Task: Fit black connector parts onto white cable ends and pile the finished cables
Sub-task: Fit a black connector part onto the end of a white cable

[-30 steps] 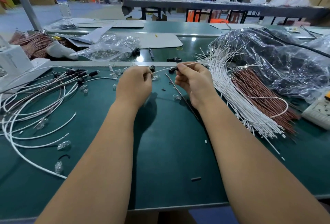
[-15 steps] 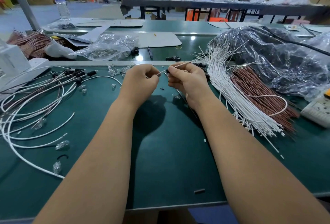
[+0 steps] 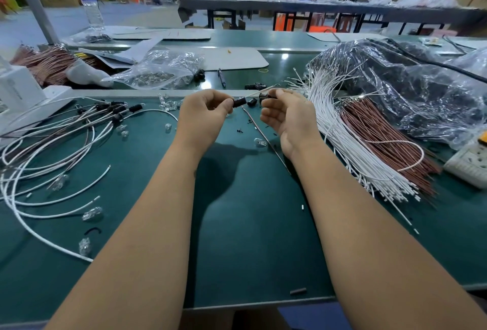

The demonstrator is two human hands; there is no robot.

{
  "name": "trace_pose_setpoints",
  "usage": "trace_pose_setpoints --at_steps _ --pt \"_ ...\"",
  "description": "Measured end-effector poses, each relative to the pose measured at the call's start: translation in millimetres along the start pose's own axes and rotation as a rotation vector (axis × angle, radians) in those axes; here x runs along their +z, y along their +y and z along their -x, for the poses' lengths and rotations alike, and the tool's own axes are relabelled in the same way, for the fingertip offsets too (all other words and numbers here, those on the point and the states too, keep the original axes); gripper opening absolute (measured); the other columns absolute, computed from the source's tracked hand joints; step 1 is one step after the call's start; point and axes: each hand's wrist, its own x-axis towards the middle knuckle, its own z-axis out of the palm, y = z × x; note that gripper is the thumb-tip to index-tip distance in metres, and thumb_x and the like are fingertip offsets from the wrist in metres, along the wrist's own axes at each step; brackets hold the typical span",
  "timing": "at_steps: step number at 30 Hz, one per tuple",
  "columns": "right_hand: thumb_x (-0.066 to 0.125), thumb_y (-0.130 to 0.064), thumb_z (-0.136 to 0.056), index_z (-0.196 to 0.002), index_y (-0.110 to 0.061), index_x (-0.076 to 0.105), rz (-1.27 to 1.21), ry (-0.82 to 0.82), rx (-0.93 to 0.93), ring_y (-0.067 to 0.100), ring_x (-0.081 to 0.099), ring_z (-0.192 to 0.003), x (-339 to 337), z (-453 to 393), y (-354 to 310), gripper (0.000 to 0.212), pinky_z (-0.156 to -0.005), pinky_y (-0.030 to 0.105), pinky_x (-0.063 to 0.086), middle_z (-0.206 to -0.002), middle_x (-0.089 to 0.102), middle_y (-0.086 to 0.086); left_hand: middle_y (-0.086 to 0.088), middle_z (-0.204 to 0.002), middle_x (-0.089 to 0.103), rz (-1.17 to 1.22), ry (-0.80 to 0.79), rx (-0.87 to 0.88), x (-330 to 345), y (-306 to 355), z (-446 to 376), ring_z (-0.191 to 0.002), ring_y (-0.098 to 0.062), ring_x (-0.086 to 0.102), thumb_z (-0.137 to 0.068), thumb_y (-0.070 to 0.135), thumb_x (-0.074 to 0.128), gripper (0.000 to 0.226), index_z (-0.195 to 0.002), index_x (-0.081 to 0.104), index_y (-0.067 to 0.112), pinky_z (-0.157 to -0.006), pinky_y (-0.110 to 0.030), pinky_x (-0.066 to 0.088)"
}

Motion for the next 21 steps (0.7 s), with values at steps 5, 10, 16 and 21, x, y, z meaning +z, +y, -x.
trace_pose_setpoints --at_steps 5,10,16,21 --pt "0.042 -0.001 -0.098 -0.095 -0.006 0.064 -0.044 0.009 -0.026 0.015 0.060 -0.055 -4.4 -2.0 -2.2 0.023 -0.055 0.026 0.054 -0.068 0.065 0.007 0.008 -0.069 0.065 0.007 -0.007 0.001 -2.1 0.9 0.6 -0.052 0.009 0.052 -0.090 0.010 0.064 0.009 -0.085 0.068 0.016 -0.055 -0.005 0.039" --pt "0.050 -0.002 -0.097 -0.095 -0.009 0.065 -0.044 0.027 -0.054 0.013 0.060 -0.055 -3.3 -1.2 -3.3 0.017 -0.057 0.025 0.055 -0.067 0.065 0.005 0.008 -0.068 0.064 0.013 -0.029 -0.011 -2.4 3.6 2.4 -0.049 0.008 0.049 -0.091 0.010 0.063 0.007 -0.089 0.070 0.010 -0.053 -0.005 0.037" --pt "0.052 -0.004 -0.096 -0.092 -0.012 0.067 0.030 0.020 -0.106 0.013 0.059 -0.058 -2.7 2.7 -7.0 0.018 -0.058 0.025 0.055 -0.070 0.064 0.006 0.019 -0.047 0.057 0.032 -0.028 -0.039 -3.9 6.2 3.7 -0.041 0.003 0.041 -0.092 0.013 0.063 0.013 -0.081 0.068 0.011 -0.047 -0.007 0.033" --pt "0.054 -0.002 -0.096 -0.099 -0.008 0.067 -0.003 0.001 -0.140 0.013 0.061 -0.062 -1.7 4.1 -8.2 0.015 -0.063 0.025 0.055 -0.074 0.064 0.008 0.020 -0.043 0.054 0.039 -0.041 -0.049 -5.1 6.8 4.4 -0.039 0.002 0.038 -0.093 0.014 0.062 0.015 -0.079 0.067 0.011 -0.044 -0.008 0.032"
